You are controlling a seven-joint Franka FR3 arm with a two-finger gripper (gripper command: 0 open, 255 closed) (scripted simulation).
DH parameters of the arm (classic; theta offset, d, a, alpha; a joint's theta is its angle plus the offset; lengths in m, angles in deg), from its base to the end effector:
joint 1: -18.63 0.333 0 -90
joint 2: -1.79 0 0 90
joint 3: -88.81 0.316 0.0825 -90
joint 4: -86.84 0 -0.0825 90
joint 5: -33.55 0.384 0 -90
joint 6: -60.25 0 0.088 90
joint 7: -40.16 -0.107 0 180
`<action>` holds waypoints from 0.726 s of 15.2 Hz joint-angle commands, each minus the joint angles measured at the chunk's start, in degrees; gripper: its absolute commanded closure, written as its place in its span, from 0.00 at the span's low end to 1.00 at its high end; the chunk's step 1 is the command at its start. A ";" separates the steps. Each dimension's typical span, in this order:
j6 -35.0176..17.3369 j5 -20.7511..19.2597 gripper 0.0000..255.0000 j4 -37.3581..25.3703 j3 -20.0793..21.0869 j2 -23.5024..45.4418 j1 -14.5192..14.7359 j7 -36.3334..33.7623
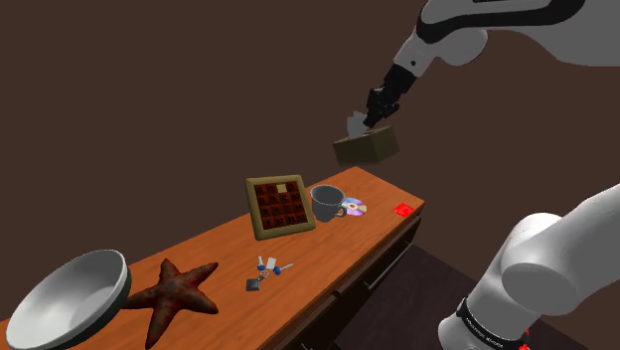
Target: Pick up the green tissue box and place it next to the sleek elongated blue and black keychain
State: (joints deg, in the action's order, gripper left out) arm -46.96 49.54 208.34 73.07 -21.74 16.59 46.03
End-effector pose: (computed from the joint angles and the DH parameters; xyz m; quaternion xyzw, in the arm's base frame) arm 0.4287 -0.1344 0.5901 -0.9713 0.1259 -0.1065 0.1715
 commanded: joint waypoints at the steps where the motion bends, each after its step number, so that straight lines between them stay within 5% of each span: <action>1: -0.94 -0.19 1.00 2.93 2.10 -2.84 0.34 -2.53; 11: -2.93 1.81 1.00 14.45 13.51 -16.20 2.72 -15.38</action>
State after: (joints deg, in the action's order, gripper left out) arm -49.69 50.98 221.51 85.32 -36.43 19.01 32.07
